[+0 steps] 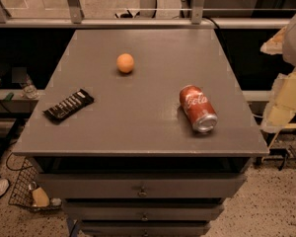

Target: Place coke can upright

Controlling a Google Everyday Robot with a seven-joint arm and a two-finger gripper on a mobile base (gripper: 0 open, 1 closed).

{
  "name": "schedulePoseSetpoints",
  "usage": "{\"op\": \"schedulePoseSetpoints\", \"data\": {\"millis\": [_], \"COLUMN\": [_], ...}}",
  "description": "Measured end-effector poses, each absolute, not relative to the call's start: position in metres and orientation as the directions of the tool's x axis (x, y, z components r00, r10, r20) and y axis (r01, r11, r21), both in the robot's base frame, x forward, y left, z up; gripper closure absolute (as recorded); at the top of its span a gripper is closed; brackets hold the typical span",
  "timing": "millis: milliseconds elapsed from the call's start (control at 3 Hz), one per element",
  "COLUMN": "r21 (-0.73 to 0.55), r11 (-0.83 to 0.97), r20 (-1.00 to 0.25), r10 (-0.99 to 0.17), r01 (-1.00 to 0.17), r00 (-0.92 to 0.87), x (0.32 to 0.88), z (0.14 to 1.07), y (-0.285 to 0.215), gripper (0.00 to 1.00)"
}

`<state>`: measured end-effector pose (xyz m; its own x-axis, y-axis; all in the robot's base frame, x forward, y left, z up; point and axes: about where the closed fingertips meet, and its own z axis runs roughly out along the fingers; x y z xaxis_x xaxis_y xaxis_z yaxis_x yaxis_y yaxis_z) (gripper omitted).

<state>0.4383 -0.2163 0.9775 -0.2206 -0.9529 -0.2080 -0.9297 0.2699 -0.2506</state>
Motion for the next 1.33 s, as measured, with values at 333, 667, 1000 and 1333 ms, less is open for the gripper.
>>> {"op": "schedulePoseSetpoints", "data": {"millis": [333, 667, 1000, 1333], "r21": [-0.251, -0.234, -0.097, 0.009], "r11": [0.27, 0.311, 0.416, 0.528], "r20": [-0.208, -0.219, -0.214, -0.196], "r10": [-0.953, -0.94, -0.896, -0.832], "r01": [-0.93, -0.921, -0.904, -0.849], "r00": [-0.221, -0.262, -0.389, -0.52], "x": [0.438, 0.443, 0.48, 0.51], "z": [0.978, 0.977, 0.961, 0.941], "y": [-0.216, -0.212, -0.187, -0.158], "gripper": [0.0, 0.0, 0.0, 0.0]}}
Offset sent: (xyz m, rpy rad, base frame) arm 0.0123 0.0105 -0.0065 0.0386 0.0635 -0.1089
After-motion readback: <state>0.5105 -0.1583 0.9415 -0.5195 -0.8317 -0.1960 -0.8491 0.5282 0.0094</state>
